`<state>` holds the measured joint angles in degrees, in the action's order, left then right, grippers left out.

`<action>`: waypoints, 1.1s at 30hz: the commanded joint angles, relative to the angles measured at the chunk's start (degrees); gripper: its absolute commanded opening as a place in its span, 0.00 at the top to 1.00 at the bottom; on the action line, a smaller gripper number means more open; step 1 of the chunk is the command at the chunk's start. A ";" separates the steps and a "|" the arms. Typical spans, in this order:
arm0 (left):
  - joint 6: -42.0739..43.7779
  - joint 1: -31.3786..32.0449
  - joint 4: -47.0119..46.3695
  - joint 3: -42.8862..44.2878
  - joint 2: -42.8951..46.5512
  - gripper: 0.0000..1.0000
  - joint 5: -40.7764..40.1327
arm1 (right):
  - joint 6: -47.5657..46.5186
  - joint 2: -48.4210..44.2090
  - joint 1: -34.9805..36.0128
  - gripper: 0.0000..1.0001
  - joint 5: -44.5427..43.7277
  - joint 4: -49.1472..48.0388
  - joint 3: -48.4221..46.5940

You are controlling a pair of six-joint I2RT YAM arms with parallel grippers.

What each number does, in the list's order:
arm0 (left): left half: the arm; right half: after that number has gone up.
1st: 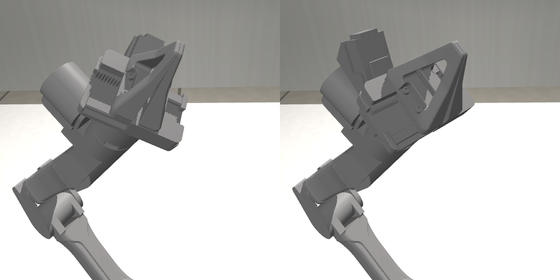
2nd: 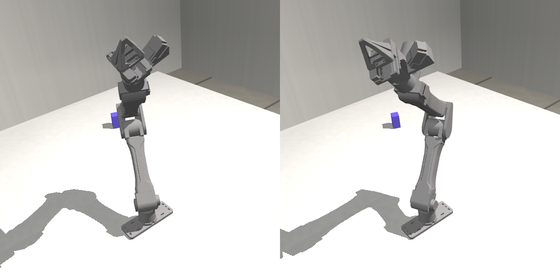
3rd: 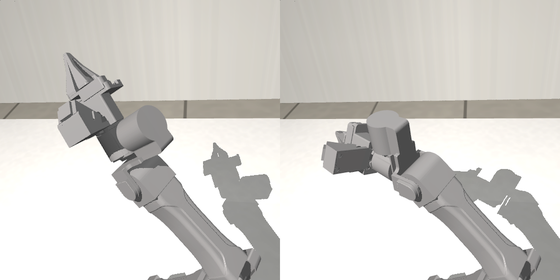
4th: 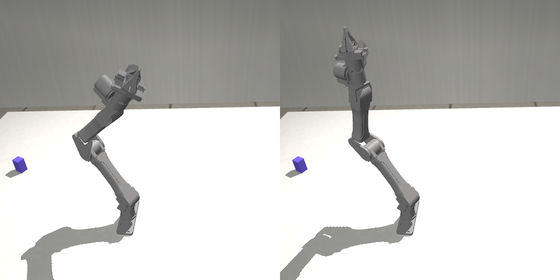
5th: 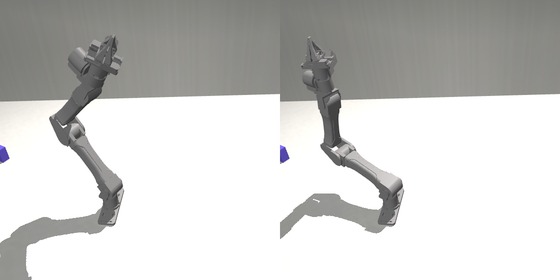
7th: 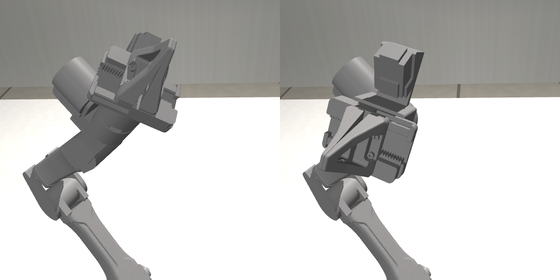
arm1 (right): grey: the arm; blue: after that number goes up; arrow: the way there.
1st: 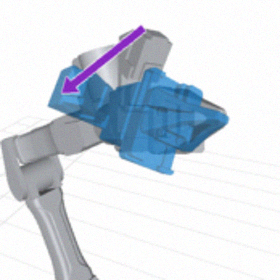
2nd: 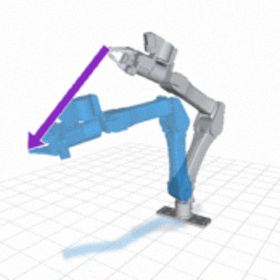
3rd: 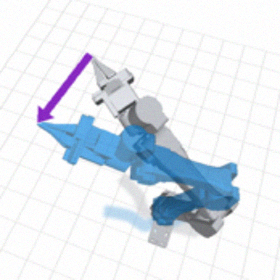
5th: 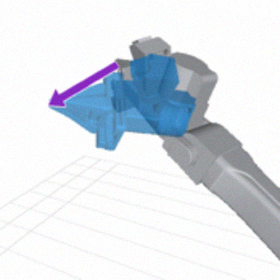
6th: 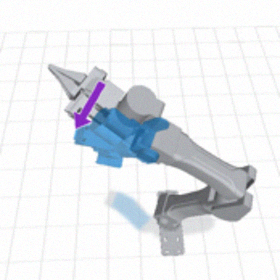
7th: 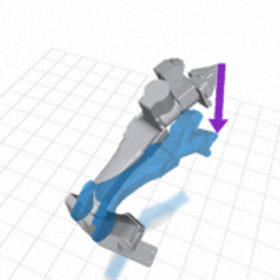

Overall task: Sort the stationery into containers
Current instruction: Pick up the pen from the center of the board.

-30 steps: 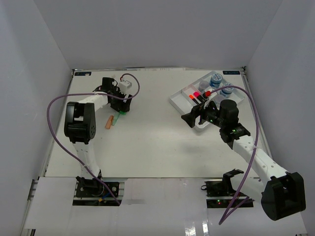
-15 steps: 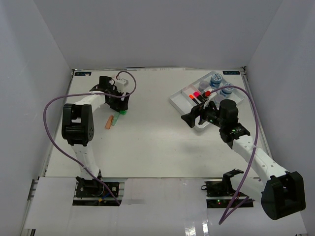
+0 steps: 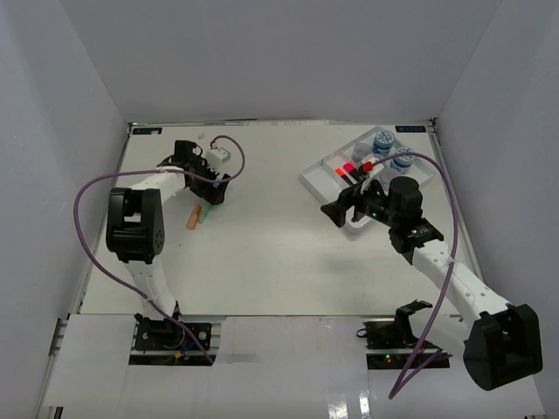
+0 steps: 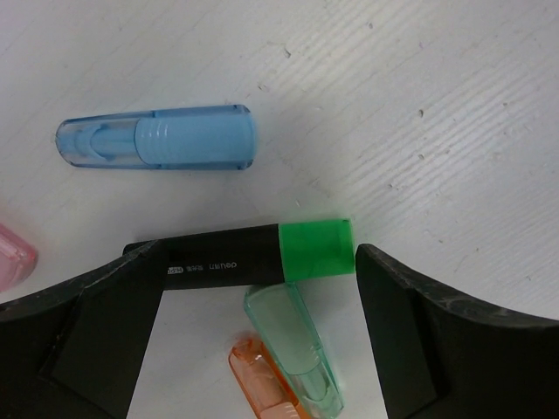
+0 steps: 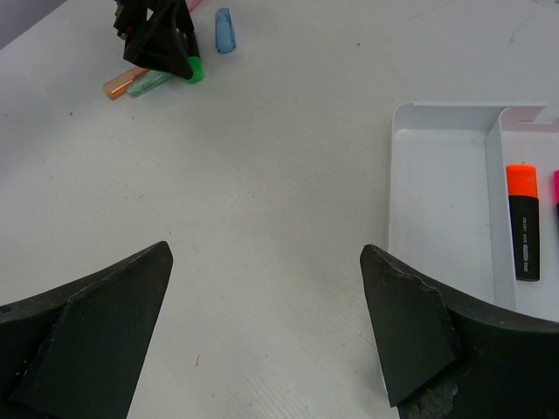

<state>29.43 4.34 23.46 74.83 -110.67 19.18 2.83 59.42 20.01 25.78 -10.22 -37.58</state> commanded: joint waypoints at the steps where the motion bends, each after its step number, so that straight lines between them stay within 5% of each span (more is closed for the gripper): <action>1: 4.84 -0.12 0.18 -2.31 6.08 0.02 1.57 | -0.11 0.35 0.38 0.05 1.03 -0.68 -0.65; 33: 12.14 -0.12 -1.14 -2.67 2.92 0.02 2.36 | 0.25 2.63 0.82 0.05 1.73 -0.07 -1.18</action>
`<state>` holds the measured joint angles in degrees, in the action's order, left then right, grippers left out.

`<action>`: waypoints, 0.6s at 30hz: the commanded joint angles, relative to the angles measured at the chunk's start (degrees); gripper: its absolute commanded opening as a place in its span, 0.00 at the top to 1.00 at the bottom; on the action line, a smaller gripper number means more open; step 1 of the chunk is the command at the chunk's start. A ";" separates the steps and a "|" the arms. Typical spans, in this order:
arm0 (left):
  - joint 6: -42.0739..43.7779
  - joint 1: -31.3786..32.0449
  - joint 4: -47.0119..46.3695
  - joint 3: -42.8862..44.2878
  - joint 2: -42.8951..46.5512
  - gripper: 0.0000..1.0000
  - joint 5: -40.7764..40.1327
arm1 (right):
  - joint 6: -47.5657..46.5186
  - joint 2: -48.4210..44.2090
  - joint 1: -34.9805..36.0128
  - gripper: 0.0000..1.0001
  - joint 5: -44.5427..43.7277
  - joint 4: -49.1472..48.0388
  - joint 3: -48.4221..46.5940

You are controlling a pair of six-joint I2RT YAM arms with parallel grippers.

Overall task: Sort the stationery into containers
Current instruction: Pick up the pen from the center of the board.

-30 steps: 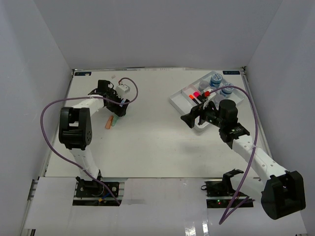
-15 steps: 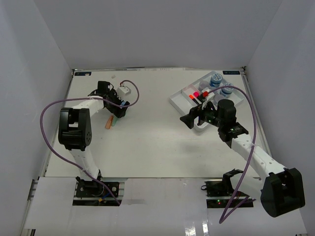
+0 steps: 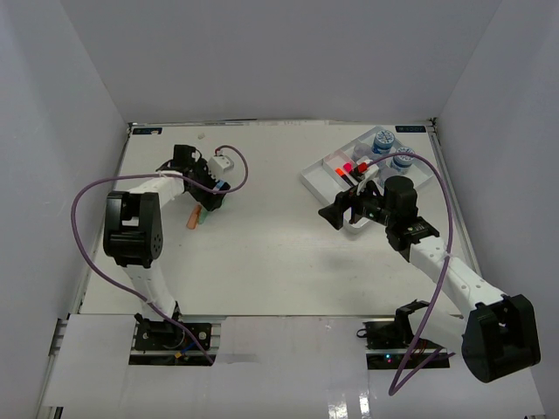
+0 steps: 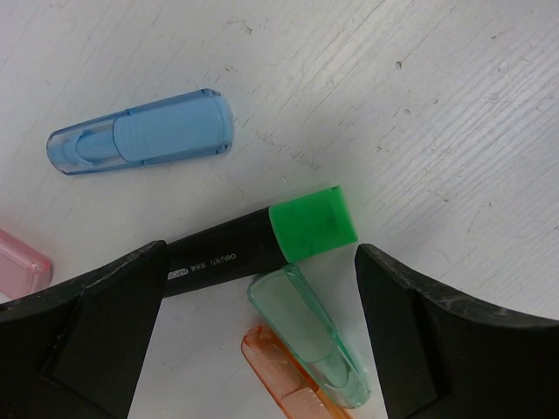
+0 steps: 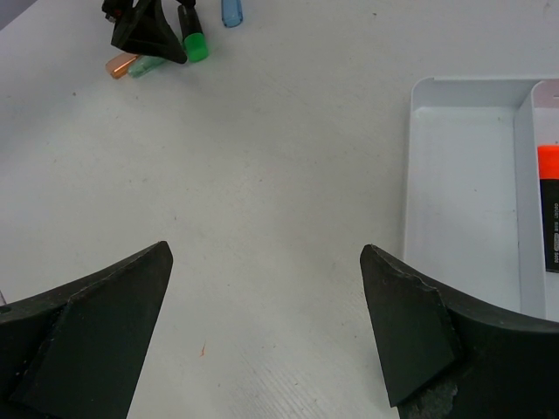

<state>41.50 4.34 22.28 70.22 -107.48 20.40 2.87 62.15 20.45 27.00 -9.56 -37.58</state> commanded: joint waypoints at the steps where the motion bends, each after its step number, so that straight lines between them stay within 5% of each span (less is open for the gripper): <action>1: -0.27 -0.21 -0.05 2.46 -0.62 0.02 0.96 | 0.29 0.07 0.38 0.05 0.59 -0.72 -1.18; 18: -7.83 -0.03 -1.37 5.02 -5.81 0.27 6.57 | 0.46 0.78 0.56 0.05 0.77 -1.16 -0.91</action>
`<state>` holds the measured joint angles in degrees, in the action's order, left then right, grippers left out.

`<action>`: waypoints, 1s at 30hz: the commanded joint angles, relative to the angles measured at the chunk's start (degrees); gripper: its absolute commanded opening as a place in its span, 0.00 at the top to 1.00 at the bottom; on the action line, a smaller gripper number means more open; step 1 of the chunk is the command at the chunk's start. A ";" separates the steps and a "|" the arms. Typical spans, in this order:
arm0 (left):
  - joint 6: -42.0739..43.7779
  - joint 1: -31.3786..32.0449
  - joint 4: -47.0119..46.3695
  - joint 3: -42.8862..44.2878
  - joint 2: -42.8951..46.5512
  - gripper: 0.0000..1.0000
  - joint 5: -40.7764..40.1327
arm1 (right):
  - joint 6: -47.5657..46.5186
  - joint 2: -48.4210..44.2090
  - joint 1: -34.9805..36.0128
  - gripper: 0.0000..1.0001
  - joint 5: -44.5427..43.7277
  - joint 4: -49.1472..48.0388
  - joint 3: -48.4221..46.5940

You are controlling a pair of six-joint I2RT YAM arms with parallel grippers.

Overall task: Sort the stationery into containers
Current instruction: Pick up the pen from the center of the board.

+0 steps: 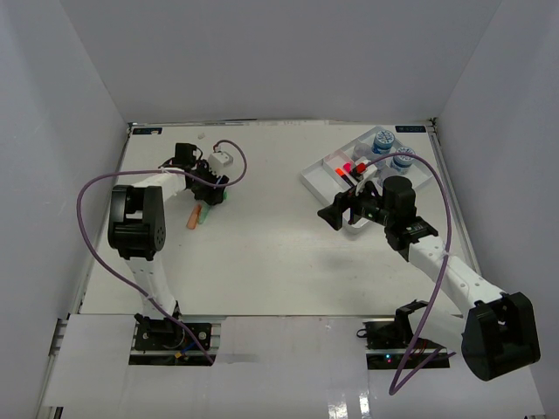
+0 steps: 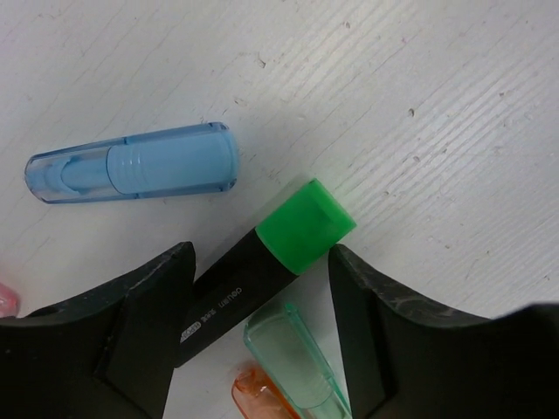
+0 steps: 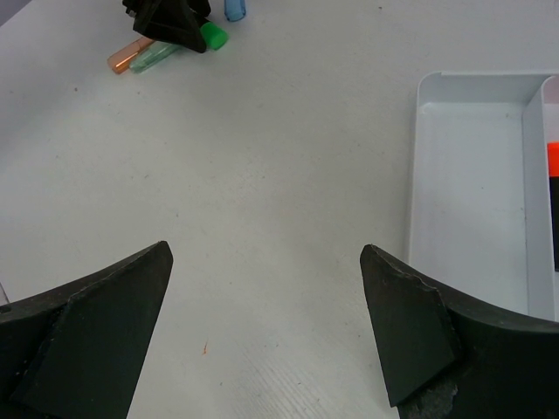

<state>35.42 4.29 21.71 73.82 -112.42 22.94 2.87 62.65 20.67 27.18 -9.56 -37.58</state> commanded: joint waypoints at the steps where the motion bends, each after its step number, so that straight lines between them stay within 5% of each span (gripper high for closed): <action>1: -2.11 0.10 -0.80 1.41 -0.96 0.29 4.57 | 0.38 0.28 0.34 0.05 0.59 -1.25 -0.91; 5: -3.34 1.24 -0.71 1.15 -1.13 0.40 6.50 | 0.46 0.10 0.34 0.05 0.51 -1.25 -0.74; 9: -5.27 2.82 -0.71 0.89 -1.13 0.62 7.82 | 0.38 -0.16 0.43 0.05 0.42 -1.25 -0.65; 19: -18.00 7.04 -5.01 2.47 3.87 0.86 12.74 | 1.78 -0.16 0.78 0.05 0.86 -0.99 -1.70; 23: -27.51 9.85 -10.80 -1.39 9.58 0.95 12.14 | 4.59 0.63 2.18 0.05 0.42 -0.72 -3.19; 30: -61.28 13.98 -28.45 -12.45 20.39 1.00 7.56 | 7.48 4.05 10.17 0.05 -9.05 0.25 -7.67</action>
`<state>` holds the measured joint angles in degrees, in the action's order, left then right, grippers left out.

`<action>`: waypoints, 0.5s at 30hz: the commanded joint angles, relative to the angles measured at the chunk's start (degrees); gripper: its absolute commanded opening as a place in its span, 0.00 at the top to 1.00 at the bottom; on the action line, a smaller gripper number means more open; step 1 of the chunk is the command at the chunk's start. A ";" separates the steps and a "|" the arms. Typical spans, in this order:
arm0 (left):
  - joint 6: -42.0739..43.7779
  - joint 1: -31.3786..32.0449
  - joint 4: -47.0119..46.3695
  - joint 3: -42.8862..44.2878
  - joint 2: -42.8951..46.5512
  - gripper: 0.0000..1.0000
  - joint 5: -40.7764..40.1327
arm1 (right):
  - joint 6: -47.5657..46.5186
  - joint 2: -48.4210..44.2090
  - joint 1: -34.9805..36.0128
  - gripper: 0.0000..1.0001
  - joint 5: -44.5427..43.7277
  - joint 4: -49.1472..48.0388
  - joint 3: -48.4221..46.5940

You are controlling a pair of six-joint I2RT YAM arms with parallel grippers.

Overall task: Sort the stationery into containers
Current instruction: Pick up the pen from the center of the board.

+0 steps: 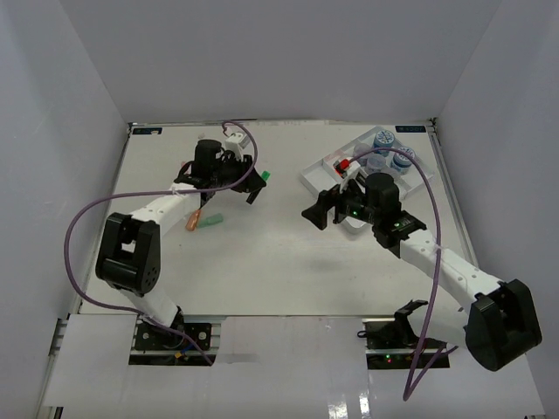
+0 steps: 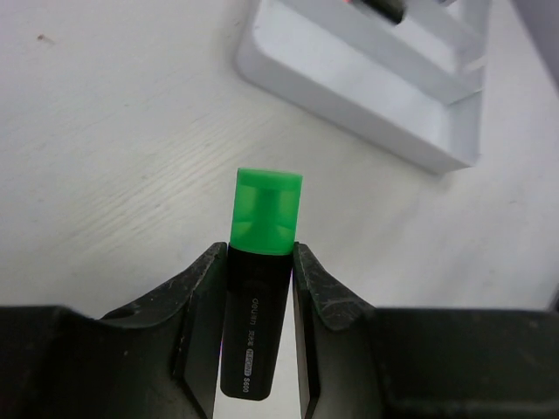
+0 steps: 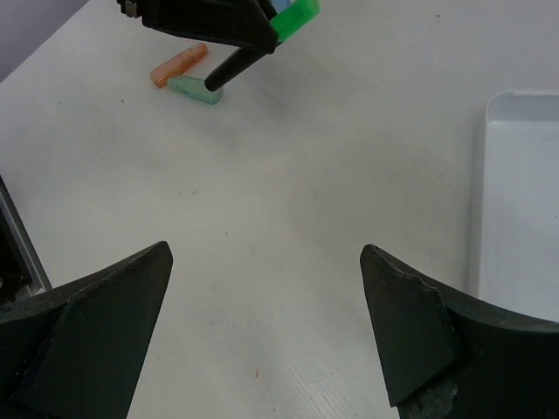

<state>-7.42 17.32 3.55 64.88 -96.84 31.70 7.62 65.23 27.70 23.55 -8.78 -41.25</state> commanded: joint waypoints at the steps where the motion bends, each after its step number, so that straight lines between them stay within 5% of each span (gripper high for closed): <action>1: -21.73 1.74 -11.89 -4.75 6.73 1.00 -2.16 | 3.54 2.61 4.71 0.05 -6.40 -0.98 -4.36; 15: -42.32 10.45 -18.84 -11.53 18.08 0.99 -21.24 | 10.58 14.92 14.83 0.07 -17.31 -3.53 -18.23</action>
<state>-44.34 27.27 -12.60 53.87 -82.39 16.36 16.40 79.05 40.95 9.45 -9.45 -55.27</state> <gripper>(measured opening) 0.414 0.938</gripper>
